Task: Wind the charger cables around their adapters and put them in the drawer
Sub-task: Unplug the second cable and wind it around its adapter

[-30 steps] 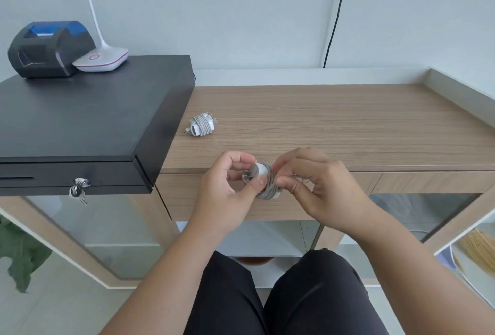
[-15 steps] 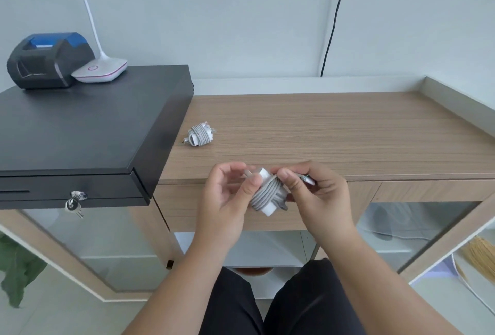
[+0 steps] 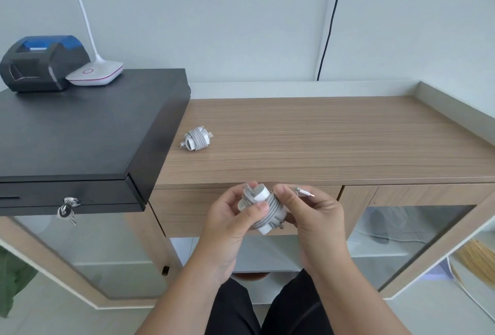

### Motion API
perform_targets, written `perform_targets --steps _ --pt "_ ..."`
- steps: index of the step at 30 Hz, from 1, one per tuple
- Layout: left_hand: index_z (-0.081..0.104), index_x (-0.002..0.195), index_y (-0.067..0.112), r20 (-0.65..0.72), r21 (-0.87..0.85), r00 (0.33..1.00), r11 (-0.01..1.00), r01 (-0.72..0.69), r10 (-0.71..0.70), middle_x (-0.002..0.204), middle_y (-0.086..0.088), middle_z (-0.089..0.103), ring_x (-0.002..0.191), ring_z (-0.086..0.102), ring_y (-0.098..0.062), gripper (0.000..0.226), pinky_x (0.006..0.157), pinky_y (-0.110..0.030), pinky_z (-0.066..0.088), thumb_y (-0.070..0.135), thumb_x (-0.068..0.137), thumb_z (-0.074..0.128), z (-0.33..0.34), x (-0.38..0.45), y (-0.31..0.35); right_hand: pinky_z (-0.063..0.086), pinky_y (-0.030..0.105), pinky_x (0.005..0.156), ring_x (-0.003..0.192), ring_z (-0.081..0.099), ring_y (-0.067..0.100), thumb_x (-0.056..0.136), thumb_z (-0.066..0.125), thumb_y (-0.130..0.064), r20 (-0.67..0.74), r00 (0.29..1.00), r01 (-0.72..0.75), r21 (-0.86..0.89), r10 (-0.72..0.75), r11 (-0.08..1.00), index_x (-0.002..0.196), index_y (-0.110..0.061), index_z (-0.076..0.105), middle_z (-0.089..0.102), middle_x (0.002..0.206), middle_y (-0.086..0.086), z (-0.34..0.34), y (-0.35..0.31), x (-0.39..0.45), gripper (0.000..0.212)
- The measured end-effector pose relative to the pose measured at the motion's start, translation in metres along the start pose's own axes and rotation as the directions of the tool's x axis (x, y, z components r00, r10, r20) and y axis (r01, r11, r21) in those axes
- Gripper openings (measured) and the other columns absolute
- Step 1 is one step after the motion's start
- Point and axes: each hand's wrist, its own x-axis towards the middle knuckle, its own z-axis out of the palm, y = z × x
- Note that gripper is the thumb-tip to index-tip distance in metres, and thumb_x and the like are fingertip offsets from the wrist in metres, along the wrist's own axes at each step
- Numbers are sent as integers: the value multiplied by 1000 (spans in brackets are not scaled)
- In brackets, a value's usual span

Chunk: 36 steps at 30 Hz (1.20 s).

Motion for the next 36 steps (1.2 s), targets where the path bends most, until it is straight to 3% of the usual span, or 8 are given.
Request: perform_targets --steps 6,10,15,19,25,27,31,36 --pt "67 108 4 103 -93 983 985 -145 155 114 -20 70 108 66 -29 44 85 -31 53 14 66 74 -5 -8 -9 50 32 74 84 67 25 82 71 -26 128 985 -132 147 114 980 89 2 71 72 94 21 5 -2 -10 29" --pt "70 108 11 130 -106 977 982 -155 169 114 -16 70 109 64 -29 42 89 -40 51 14 67 73 -14 -10 -9 54 39 80 90 69 31 89 62 -21 137 991 23 -84 -11 996 84 -9 72 75 91 14 9 -3 -15 17" --pt "72 109 17 193 -37 970 989 -146 151 116 -12 70 112 63 -31 43 95 -47 51 15 66 73 -27 -13 -2 43 13 70 75 56 7 91 54 -42 225 967 208 -404 -124 891 71 -30 64 61 77 -4 6 -6 -18 25" --pt "70 113 13 270 -3 954 991 -134 129 106 -6 66 104 60 -26 49 92 -41 47 21 66 80 -35 -14 5 41 19 82 86 51 16 88 49 -45 425 903 229 -332 -72 915 76 -10 61 52 84 5 0 -7 -17 38" --pt "64 121 14 346 -4 935 996 -87 83 101 -9 69 94 66 -25 66 83 -36 52 30 62 90 -41 -19 14 34 28 103 123 38 5 87 51 -41 666 735 120 -317 131 941 72 -25 65 53 98 -9 -10 -20 -11 26" --pt "63 115 15 320 8 945 997 -74 68 99 -10 67 89 65 -23 66 79 -35 53 27 58 92 -43 -20 13 28 24 107 130 33 5 88 50 -42 696 705 220 -400 138 890 72 -28 65 55 97 -14 -13 -25 -6 26" --pt "65 99 14 287 136 955 984 -117 74 91 -5 66 81 60 -18 45 72 -29 50 14 57 83 -43 -23 14 26 48 106 133 28 15 88 45 -52 699 696 466 -614 164 637 74 -40 60 46 107 -13 -18 -33 1 24" --pt "67 92 19 214 340 969 920 -195 126 85 1 69 76 61 -13 39 67 -25 49 16 56 83 -36 -27 17 22 32 87 115 21 -5 85 40 -57 656 743 598 -738 129 313 73 -40 53 30 116 -26 -15 -43 0 25"
